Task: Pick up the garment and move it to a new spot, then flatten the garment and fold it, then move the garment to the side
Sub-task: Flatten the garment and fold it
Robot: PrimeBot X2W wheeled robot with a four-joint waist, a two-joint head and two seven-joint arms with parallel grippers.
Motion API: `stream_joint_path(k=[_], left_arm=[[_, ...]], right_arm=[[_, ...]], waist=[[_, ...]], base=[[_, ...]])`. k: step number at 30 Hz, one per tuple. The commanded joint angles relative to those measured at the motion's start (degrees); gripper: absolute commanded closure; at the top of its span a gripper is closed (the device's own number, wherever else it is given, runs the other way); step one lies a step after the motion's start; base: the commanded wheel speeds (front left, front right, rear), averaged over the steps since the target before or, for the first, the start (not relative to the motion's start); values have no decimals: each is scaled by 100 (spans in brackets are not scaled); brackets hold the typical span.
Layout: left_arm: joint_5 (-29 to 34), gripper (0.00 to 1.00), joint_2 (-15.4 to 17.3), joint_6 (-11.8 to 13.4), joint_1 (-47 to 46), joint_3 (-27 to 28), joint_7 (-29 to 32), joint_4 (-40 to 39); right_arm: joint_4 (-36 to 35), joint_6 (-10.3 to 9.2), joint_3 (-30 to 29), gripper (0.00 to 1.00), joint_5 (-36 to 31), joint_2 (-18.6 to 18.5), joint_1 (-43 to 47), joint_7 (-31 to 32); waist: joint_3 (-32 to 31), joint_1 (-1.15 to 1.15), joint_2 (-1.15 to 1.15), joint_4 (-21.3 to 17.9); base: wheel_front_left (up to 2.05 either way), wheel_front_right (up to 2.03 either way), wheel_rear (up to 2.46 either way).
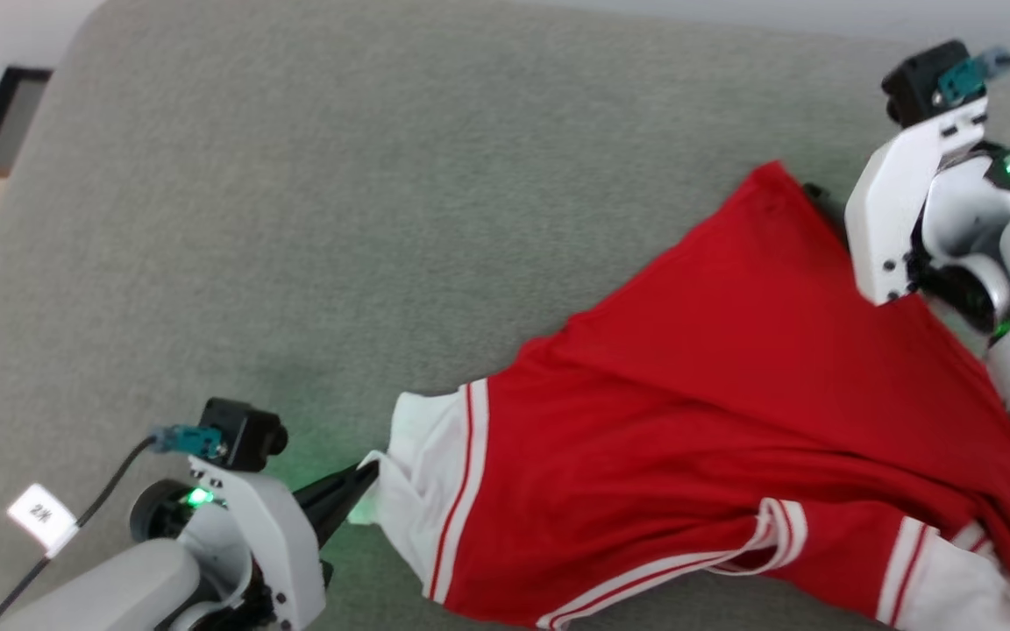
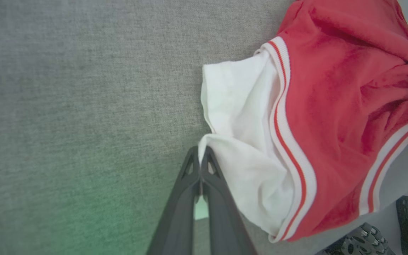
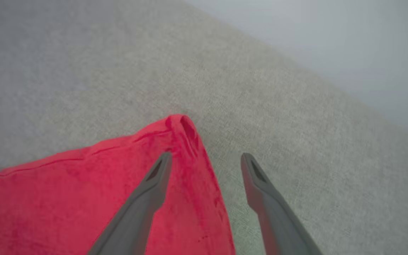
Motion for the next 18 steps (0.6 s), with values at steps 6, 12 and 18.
stream_joint_path(k=[6,12,18], left_arm=[[148,100,-353,-240,-307,-51,44,276],[199,100,-606,-410,-460,-91,62,592],[149,100,-690,-500,-537,-82,75,830]], right_arm=[[1186,-9,578,0,361,-61,-710,410],[2116,-8,1208,100,765,-52,-792,1207],[2693,-17,1282,100,919,-203,-923,1305]], waist=[[486,0,0,608],[580,0,0,797],[582,0,0,810]], base=[[0,0,0],[0,0,0],[0,0,0]])
